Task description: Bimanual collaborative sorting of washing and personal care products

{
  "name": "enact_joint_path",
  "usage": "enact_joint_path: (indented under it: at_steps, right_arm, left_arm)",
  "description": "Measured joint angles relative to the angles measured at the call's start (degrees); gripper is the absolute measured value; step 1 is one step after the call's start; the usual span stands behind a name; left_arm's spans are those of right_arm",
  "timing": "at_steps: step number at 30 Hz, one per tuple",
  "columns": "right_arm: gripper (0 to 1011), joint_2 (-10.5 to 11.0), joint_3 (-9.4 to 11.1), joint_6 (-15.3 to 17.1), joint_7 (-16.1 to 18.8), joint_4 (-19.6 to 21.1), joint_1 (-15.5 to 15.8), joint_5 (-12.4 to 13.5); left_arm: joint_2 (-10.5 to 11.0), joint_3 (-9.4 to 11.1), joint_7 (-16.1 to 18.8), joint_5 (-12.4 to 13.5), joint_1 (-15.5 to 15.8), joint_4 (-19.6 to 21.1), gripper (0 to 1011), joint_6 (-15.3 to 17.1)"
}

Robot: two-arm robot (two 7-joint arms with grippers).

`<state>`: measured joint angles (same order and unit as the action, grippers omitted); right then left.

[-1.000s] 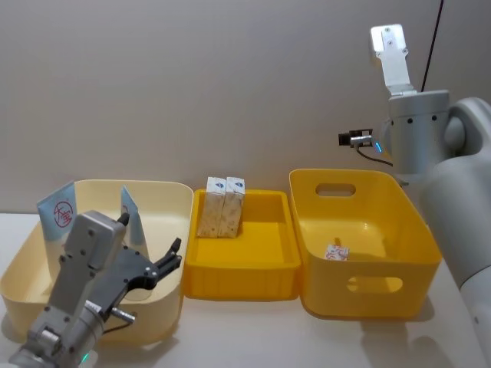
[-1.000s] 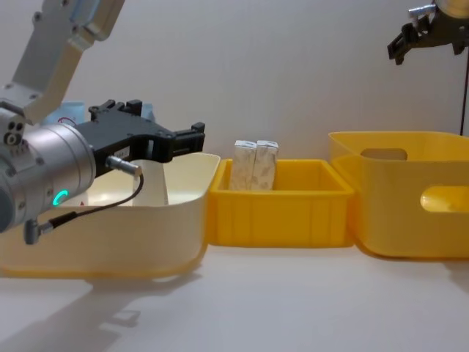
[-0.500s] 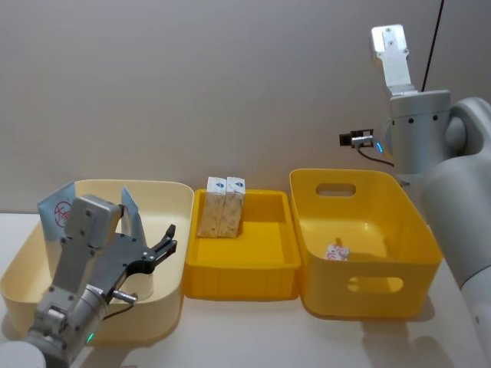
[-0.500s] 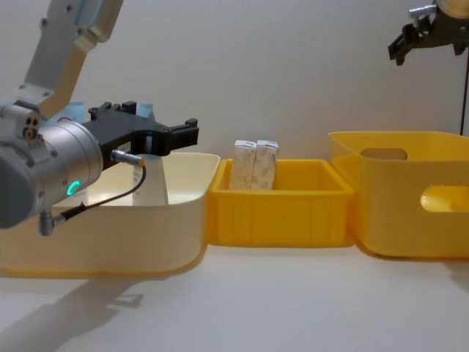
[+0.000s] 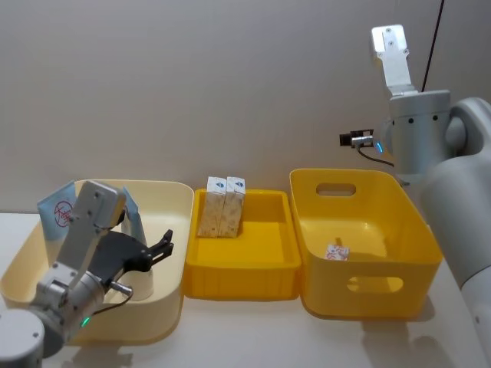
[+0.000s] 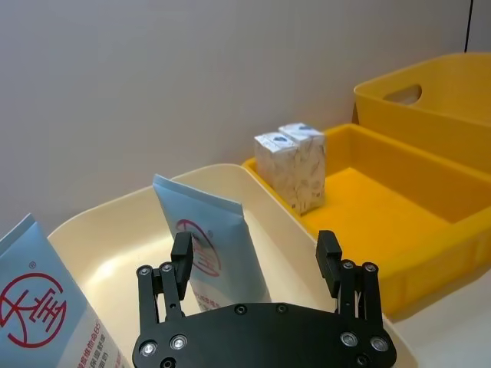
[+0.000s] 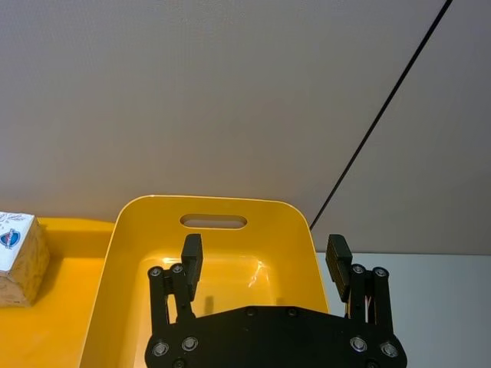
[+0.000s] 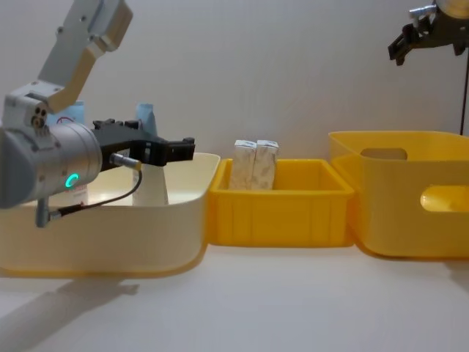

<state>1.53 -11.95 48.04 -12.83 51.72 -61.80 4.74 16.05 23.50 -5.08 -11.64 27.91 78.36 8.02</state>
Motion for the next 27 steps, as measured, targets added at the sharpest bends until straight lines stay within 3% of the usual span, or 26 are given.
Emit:
enact_joint_path:
  at_steps: [13,27]
  right_arm:
    - [1001,0.0,0.0,0.0,0.0,0.0,0.0,0.0]
    - [1001,0.0,0.0,0.0,0.0,0.0,0.0,0.0]
  left_arm:
    - [1.6,0.7,-4.0,0.9,5.1,-3.8,1003,7.7]
    - [2.0,0.8,-5.5,1.5,7.7,-6.8,1003,10.1]
